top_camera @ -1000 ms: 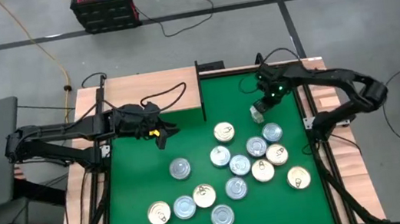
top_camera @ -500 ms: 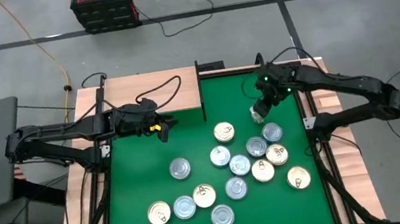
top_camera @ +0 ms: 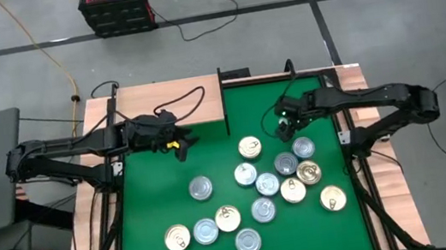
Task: Stack canned seafood by type on shelf
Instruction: Put the green tuna can on the shelf
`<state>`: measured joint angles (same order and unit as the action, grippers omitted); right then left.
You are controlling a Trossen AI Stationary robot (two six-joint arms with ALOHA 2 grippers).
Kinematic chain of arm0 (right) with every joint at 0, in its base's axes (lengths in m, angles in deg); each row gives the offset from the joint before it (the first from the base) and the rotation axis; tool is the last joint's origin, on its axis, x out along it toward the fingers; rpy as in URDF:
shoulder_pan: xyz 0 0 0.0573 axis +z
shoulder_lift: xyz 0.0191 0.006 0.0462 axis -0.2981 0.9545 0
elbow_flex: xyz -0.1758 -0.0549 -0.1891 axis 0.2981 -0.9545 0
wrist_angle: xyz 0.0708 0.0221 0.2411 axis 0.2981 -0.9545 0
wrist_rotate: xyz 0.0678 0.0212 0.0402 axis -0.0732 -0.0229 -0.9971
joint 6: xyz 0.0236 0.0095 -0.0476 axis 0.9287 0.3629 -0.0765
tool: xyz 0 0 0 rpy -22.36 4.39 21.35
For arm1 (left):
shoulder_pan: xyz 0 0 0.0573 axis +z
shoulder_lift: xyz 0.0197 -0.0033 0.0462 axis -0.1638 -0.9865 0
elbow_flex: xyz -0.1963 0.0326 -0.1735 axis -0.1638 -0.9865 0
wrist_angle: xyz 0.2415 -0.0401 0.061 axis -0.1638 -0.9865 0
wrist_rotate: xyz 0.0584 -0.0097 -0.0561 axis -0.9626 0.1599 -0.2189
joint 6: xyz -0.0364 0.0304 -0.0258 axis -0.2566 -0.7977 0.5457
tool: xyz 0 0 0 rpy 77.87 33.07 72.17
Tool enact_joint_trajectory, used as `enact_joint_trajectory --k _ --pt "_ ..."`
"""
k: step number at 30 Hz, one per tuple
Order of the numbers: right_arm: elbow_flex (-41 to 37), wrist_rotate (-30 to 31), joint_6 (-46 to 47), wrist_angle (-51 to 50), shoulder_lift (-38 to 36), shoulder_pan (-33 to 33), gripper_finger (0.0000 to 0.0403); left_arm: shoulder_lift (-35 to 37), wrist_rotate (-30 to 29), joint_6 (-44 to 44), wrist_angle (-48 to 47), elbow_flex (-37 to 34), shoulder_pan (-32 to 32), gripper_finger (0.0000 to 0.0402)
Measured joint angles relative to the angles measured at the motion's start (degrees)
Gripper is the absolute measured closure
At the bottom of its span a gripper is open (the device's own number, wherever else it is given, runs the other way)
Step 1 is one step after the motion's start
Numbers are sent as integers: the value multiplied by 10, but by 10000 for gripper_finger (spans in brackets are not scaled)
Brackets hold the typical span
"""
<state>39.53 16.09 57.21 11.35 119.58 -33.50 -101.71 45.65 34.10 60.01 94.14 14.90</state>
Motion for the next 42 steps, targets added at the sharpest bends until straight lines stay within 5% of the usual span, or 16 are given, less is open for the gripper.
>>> enact_joint_trajectory --k 16,21,27,29,35,42 --pt "-38 18 0 62 80 12 103 80 -78 -24 -38 0 0 177" --pt "-43 14 -23 64 66 16 148 106 -78 -37 -46 0 0 177" --pt "-43 14 -94 64 49 29 250 111 -80 -36 -42 0 0 177" --pt "-42 12 -133 63 43 34 251 106 -73 -29 -31 0 0 177" --pt "21 -35 -259 50 0 67 251 56 14 -39 -3 34 -4 177" --pt "139 -32 -364 89 -31 110 232 -14 -36 -137 -14 122 -22 176"
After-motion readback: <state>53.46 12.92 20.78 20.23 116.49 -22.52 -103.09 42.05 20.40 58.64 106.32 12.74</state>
